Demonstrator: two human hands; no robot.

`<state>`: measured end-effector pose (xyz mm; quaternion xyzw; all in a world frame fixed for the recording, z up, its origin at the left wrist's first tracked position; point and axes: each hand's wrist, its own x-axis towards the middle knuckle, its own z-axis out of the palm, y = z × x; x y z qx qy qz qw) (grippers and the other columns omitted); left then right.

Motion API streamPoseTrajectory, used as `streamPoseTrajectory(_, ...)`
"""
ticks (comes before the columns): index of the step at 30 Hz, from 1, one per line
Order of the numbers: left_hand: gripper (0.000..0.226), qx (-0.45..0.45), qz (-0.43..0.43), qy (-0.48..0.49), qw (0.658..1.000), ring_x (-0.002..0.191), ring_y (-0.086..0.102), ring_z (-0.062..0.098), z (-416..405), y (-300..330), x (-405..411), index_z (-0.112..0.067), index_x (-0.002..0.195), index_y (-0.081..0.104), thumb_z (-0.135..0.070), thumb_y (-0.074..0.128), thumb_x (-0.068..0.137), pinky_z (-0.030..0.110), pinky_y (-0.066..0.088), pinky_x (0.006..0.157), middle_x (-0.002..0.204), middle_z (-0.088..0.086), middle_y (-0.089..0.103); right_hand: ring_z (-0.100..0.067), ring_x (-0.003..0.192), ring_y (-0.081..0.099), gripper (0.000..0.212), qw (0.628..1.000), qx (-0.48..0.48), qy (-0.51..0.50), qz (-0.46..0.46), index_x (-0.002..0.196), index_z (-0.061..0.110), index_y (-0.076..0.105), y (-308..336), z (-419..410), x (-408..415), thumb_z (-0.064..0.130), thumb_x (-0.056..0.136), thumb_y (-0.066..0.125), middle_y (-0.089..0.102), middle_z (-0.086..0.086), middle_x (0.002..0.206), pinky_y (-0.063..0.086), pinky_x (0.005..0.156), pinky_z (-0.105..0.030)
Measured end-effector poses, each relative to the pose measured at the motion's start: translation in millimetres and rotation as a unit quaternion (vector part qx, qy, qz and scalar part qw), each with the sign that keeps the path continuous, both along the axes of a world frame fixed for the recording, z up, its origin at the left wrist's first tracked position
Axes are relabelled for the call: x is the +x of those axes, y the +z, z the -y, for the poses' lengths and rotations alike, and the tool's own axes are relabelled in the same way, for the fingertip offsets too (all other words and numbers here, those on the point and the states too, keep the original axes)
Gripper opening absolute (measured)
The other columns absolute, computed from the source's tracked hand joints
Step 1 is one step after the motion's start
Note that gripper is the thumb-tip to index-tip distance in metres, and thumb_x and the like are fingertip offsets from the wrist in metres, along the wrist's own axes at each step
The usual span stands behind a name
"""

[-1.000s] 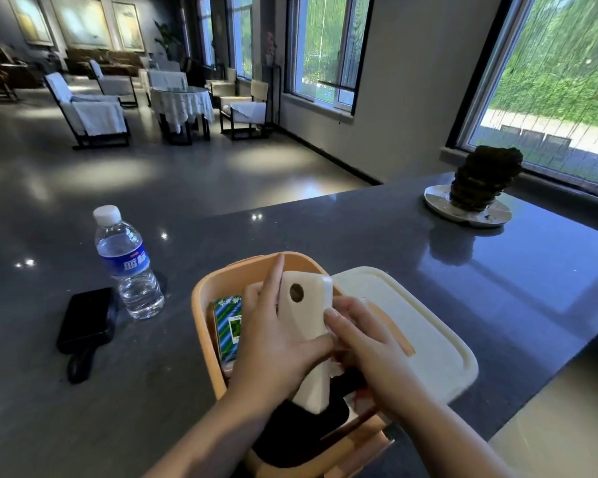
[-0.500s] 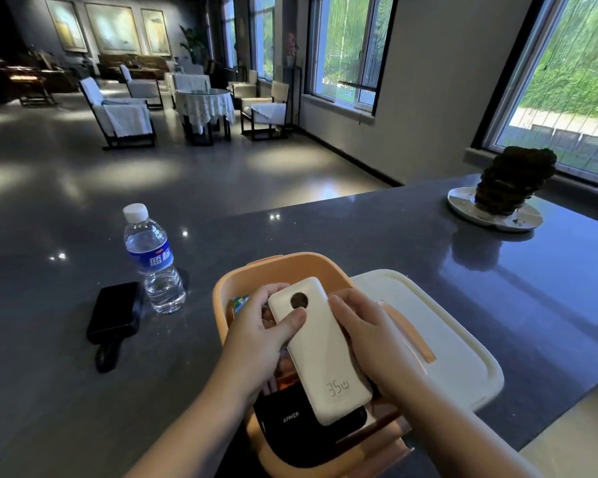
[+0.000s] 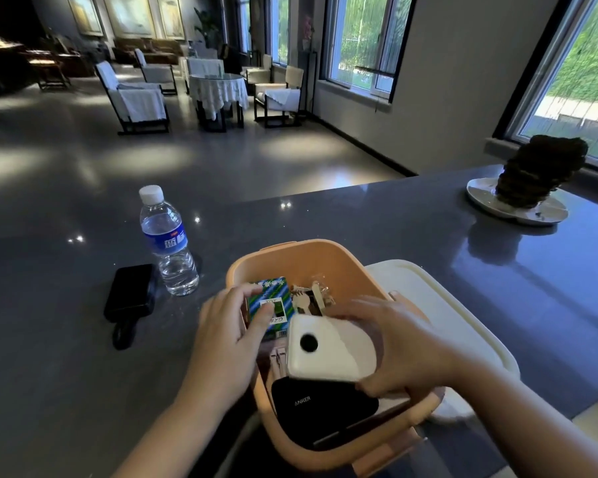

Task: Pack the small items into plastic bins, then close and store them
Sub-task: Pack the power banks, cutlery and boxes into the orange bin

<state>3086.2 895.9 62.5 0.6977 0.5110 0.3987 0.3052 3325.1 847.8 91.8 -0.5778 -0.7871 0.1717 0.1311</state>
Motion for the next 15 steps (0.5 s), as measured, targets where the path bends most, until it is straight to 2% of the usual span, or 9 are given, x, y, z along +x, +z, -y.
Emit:
streamPoseTrajectory(3,0.036,-0.024,-0.021,-0.007,0.999,0.133,0.023,-0.002,2,-13,1,-0.035,0.128,0.048,-0.04,0.048,0.092,0.024,0.02,0.108,0.138,-0.023,0.037,0.008,0.112,0.047,0.08,0.995,-0.053,0.078,0.033,0.128,0.045,0.045,2,-3,-4,0.046,0.056,0.078,0.051,0.029,0.121,0.042,0.095,-0.02)
streamPoseTrajectory(6,0.05,-0.028,-0.061,-0.017,0.998,0.14,0.0,-0.008,4,-27,5,-0.03,0.143,0.034,-0.04,0.043,0.095,0.02,0.003,0.112,0.152,-0.022,0.014,0.008,0.109,0.052,0.077,0.991,-0.085,0.102,0.017,0.127,0.046,0.047,-1,-3,-9,0.043,0.058,0.081,0.056,0.026,0.12,0.047,0.094,-0.025)
streamPoseTrajectory(9,0.051,-0.024,-0.071,-0.02,0.997,0.137,-0.013,-0.013,3,-34,8,-0.03,0.146,0.029,-0.038,0.04,0.097,0.015,-0.004,0.108,0.152,-0.028,-0.001,0.008,0.109,0.052,0.077,0.989,-0.097,0.113,0.013,0.128,0.048,0.047,-1,-3,-12,0.042,0.059,0.081,0.056,0.027,0.121,0.047,0.095,-0.026)
streamPoseTrajectory(11,0.05,-0.021,-0.062,-0.021,0.998,0.136,-0.015,-0.014,2,-37,9,-0.029,0.146,0.03,-0.036,0.039,0.097,0.012,-0.007,0.107,0.15,-0.031,-0.002,0.01,0.113,0.05,0.077,0.987,-0.107,0.118,0.007,0.128,0.051,0.046,-2,-4,-12,0.04,0.06,0.081,0.054,0.03,0.125,0.044,0.099,-0.025)
streamPoseTrajectory(15,0.05,-0.015,-0.064,-0.02,0.998,0.135,-0.017,-0.015,2,-40,10,-0.031,0.146,0.03,-0.038,0.039,0.097,0.015,-0.007,0.107,0.15,-0.031,-0.004,0.01,0.117,0.047,0.077,0.983,-0.138,0.117,-0.024,0.129,0.051,0.045,-5,-6,-10,0.037,0.062,0.081,0.051,0.031,0.126,0.041,0.103,-0.027)
